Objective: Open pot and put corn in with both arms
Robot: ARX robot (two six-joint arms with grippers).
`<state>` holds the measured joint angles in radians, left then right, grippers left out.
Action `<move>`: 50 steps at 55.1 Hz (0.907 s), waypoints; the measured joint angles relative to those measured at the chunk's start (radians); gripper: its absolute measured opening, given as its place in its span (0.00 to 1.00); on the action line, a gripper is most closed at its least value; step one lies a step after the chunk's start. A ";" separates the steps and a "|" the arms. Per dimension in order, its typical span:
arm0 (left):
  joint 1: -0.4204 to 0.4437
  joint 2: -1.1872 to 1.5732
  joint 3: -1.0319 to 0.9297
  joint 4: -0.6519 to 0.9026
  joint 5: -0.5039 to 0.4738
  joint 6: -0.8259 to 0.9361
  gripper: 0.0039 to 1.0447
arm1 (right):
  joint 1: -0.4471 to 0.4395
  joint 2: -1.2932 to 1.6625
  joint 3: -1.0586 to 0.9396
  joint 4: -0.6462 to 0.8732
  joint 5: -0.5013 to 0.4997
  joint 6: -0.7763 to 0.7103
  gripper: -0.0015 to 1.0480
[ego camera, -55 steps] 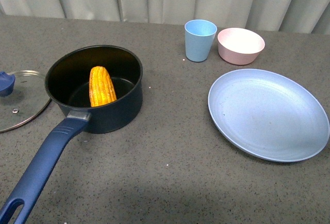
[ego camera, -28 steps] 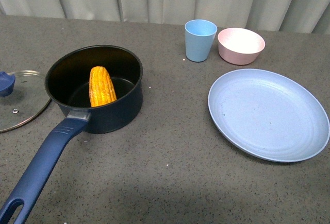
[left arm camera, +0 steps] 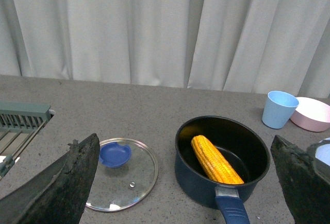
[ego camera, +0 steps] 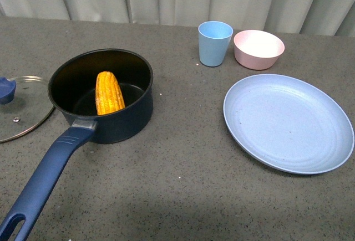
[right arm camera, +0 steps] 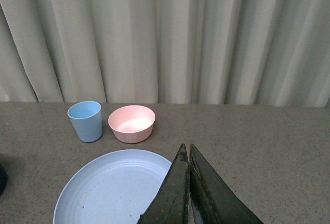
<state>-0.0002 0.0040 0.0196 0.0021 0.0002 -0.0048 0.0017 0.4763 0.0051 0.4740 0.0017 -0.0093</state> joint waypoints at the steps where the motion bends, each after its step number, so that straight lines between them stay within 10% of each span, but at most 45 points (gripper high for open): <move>1: 0.000 0.000 0.000 0.000 0.000 0.000 0.94 | 0.000 -0.011 0.000 -0.011 0.000 0.000 0.01; 50: 0.000 0.000 0.000 0.000 -0.001 0.000 0.94 | 0.000 -0.464 0.000 -0.468 -0.003 0.000 0.01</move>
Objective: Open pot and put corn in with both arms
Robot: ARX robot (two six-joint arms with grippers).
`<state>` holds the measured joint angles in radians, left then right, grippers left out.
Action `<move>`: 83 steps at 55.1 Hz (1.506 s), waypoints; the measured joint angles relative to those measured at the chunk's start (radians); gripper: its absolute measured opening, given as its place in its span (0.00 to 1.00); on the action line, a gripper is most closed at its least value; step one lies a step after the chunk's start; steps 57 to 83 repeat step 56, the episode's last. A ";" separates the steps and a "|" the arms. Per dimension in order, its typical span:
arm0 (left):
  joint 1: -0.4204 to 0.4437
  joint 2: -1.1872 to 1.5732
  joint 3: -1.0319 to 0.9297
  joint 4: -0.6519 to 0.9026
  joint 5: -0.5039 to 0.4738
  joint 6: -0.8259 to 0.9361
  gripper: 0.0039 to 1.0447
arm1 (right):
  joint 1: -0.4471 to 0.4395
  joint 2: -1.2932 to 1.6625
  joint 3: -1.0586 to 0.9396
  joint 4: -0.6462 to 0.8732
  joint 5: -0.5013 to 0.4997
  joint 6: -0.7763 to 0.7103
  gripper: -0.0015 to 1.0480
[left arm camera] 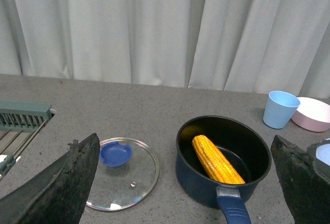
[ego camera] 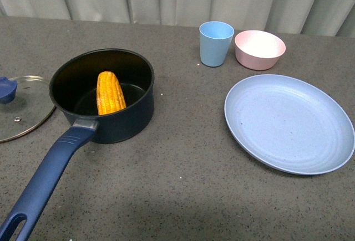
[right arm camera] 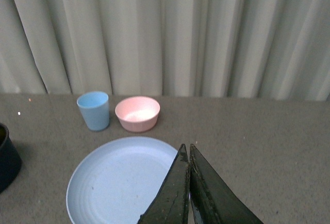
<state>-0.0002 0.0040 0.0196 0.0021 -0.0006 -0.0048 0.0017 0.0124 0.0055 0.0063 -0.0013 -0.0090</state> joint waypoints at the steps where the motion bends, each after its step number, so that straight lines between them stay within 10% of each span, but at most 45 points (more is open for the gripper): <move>1: 0.000 0.000 0.000 0.000 0.000 0.000 0.94 | 0.000 -0.005 0.000 0.000 0.000 0.000 0.01; 10: 0.000 0.000 0.000 0.000 0.000 0.000 0.94 | 0.000 -0.007 0.000 -0.005 0.000 -0.001 0.10; 36: 0.000 0.000 0.000 0.000 0.000 0.000 0.94 | 0.000 -0.008 0.000 -0.005 0.000 0.000 0.92; 83: 0.000 0.000 0.000 0.000 0.000 0.000 0.94 | 0.000 -0.008 0.000 -0.005 0.000 0.002 0.91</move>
